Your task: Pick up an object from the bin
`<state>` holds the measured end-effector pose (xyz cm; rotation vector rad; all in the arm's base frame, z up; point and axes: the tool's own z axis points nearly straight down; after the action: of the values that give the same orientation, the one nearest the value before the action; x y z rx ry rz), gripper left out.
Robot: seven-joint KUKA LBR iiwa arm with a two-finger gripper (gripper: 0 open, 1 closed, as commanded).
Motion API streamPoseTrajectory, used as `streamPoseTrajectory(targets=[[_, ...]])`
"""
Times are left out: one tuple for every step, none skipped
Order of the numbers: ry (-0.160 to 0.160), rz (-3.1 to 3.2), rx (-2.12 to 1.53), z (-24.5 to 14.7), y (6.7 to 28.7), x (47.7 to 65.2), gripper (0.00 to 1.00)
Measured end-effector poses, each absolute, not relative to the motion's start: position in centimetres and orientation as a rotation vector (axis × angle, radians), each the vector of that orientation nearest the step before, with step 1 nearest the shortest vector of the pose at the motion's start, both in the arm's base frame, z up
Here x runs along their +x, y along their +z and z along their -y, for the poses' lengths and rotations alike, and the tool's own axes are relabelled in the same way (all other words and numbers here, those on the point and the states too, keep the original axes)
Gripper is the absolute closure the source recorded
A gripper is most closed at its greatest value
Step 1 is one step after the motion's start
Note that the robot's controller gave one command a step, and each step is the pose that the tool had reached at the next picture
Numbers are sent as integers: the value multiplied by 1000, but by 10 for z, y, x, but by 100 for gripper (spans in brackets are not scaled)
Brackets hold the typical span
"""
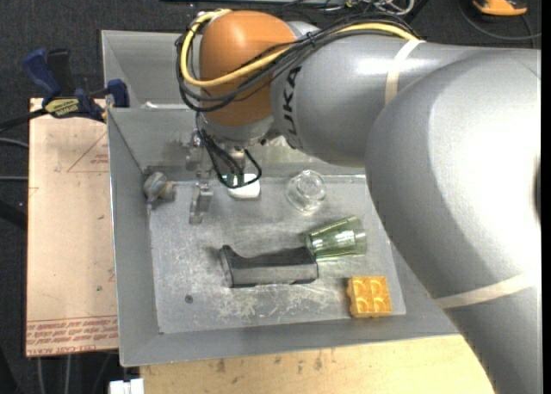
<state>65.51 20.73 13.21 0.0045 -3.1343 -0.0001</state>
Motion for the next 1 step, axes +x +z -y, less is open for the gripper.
streamPoseTrajectory(targets=[[-2,3142,1,-207,138,657,0]])
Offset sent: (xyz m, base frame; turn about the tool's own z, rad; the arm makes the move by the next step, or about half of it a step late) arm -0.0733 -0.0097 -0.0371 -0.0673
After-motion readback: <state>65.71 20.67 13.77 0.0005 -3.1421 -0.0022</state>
